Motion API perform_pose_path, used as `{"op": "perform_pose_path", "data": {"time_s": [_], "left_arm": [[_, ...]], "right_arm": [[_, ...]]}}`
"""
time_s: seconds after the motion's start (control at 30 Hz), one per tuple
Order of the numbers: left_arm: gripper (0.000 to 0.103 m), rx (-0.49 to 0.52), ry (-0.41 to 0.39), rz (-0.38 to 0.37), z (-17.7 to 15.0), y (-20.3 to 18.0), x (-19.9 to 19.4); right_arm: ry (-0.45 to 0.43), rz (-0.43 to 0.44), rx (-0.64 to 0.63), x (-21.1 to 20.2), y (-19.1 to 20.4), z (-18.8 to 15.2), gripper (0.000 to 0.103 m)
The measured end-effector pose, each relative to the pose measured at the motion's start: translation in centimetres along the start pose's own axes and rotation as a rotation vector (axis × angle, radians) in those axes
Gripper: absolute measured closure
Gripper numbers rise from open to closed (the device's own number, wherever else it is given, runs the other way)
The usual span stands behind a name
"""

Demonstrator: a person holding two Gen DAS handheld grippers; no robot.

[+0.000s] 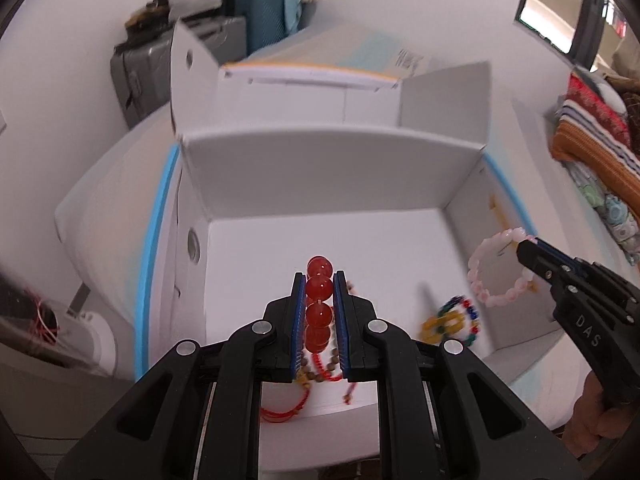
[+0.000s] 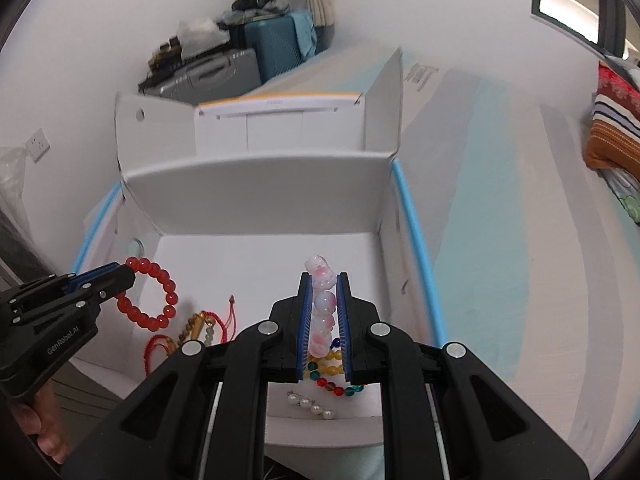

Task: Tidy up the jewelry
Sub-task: 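Lift both held bead bracelets and carry them over the white box, then open both tools to release the bead bracelets into the box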

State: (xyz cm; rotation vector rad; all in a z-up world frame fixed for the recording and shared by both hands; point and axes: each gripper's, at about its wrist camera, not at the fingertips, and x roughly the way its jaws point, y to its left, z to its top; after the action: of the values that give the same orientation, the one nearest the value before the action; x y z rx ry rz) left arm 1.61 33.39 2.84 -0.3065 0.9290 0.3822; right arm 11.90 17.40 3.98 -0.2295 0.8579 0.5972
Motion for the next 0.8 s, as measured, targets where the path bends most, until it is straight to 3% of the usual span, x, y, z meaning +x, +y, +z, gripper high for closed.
{"op": "perform_pose_path", "data": {"time_s": [0.33,0.67,0.73,0.77,0.8], "left_arm": [[0.090,0.024,0.071,0.079,-1.0,1.2,3.6],[0.089,0.027,0.057,0.074,-1.4,1.1,3.4],[0.077,0.020,0.032,0.078,-1.5,1.0,2.7],[0.073,0.014,0.010,0.073,-1.7,1.0,2.0],[0.064,0.012,-0.010,0.069,-1.8,1.0,1.5]], "right_arm": [[0.139,-0.032,-0.005,5.5,0.8,-1.3,0.092],[0.158,-0.032,-0.004,6.2,1.4,-2.0,0.088],[0.141,-0.029,-0.002,5.5,1.5,-2.1,0.074],[0.121,-0.033,0.005,4.9,1.3,-2.1,0.059],[0.099,-0.029,0.011,4.2,1.2,-2.2,0.053]]}}
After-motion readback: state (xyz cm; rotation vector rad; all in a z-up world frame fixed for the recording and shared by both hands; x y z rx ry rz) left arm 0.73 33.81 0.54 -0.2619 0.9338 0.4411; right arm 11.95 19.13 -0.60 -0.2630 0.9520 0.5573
